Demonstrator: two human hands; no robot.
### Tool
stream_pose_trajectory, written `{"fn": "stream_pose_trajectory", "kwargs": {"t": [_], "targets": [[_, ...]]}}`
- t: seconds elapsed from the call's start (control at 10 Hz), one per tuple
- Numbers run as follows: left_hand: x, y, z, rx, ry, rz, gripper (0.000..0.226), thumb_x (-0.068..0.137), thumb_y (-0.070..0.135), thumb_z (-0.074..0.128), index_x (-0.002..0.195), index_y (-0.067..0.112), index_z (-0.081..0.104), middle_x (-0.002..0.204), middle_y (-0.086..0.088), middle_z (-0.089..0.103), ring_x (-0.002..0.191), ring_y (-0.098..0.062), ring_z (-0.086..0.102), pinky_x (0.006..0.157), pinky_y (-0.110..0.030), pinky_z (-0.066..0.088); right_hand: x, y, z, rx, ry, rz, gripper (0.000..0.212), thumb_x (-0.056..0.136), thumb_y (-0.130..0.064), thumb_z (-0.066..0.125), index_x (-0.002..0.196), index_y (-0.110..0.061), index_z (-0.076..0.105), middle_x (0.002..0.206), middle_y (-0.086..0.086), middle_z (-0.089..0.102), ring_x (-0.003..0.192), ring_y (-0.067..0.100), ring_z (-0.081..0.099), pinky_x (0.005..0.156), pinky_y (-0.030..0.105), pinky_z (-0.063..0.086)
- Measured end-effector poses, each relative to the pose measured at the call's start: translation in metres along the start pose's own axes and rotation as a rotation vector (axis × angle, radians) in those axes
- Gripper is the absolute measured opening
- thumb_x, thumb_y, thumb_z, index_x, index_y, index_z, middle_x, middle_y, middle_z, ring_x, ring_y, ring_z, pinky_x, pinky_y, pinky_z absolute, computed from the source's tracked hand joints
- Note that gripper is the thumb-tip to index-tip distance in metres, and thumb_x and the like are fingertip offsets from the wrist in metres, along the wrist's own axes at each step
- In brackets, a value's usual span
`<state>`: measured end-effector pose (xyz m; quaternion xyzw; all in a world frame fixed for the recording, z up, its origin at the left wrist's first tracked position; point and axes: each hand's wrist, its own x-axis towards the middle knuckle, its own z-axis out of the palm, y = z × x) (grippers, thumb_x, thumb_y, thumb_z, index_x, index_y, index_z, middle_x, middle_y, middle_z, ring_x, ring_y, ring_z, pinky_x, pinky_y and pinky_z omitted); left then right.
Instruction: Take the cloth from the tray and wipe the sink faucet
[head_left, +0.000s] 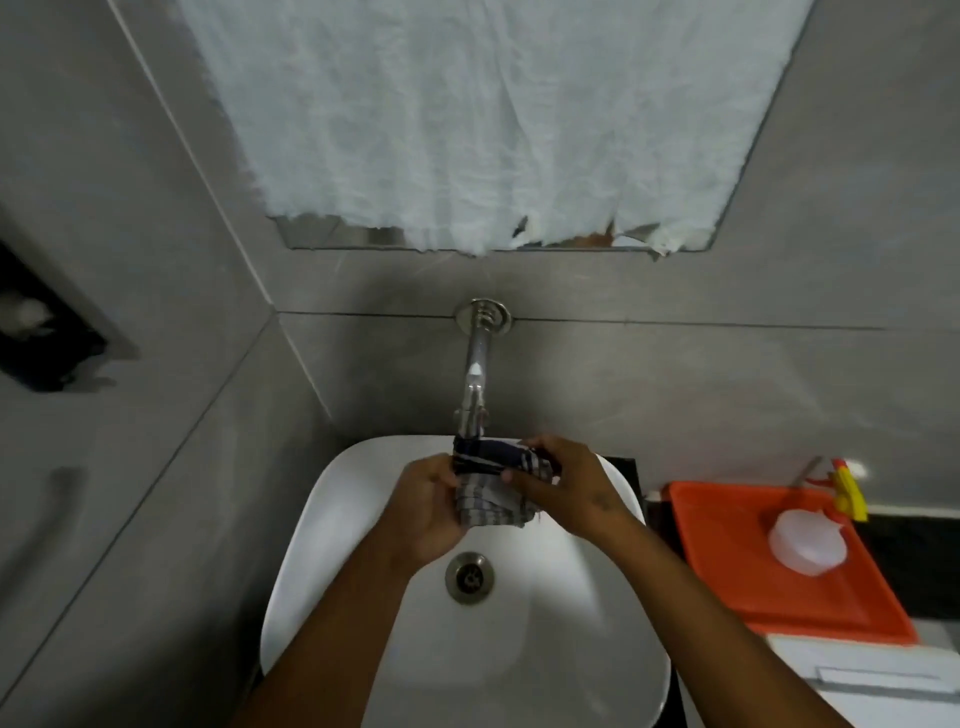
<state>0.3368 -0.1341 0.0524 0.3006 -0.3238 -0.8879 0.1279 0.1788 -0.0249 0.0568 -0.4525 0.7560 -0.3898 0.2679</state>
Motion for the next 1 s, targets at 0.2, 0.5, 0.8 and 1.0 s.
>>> {"fn": "stream_pose_trajectory", "kwargs": {"t": [0.2, 0.5, 0.8, 1.0], "targets": [[0.03, -0.033, 0.032, 0.103, 0.02, -0.139, 0.05, 0.086, -0.002, 0.037, 0.132, -0.012, 0.054, 0.125, -0.034, 0.061, 0.114, -0.045, 0.059, 0.106, -0.054, 0.044, -0.031, 0.037, -0.039, 0.201, 0.1, 0.103, 0.016, 0.083, -0.026, 0.077, 0.095, -0.024, 0.067, 0.084, -0.011, 0.07, 0.07, -0.004, 0.065, 0.062, 0.013, 0.052], [0.18, -0.127, 0.183, 1.375, -0.08, 0.156, 0.031, 0.071, 0.005, 0.079, 0.083, 0.016, 0.053, 0.088, -0.005, 0.06, 0.084, -0.021, 0.059, 0.064, -0.026, 0.042, -0.117, 0.185, -0.1, 1.062, 0.57, 0.752, 0.007, 0.091, -0.008, 0.068, 0.093, -0.002, 0.066, 0.079, 0.012, 0.069, 0.064, 0.017, 0.067, 0.055, 0.028, 0.058], [0.321, -0.271, 0.201, 2.023, -0.488, 0.149, 0.024, 0.089, 0.014, 0.06, 0.107, 0.0, 0.066, 0.117, -0.023, 0.068, 0.108, -0.038, 0.064, 0.094, -0.044, 0.052, -0.082, 0.325, -0.097, 1.146, 0.61, 1.072, 0.038, 0.097, 0.009, 0.04, 0.133, 0.004, 0.052, 0.121, 0.023, 0.062, 0.094, 0.032, 0.064, 0.076, 0.041, 0.057], [0.332, -0.305, 0.185, 2.201, -0.498, 0.023, 0.044, 0.099, 0.014, 0.05, 0.142, 0.004, 0.048, 0.152, -0.02, 0.046, 0.138, -0.039, 0.045, 0.117, -0.052, 0.035, -0.083, 0.347, -0.104, 0.618, 0.608, 1.085, 0.018, 0.093, -0.005, 0.057, 0.107, 0.004, 0.065, 0.108, 0.025, 0.065, 0.091, 0.035, 0.065, 0.069, 0.032, 0.048]]}}
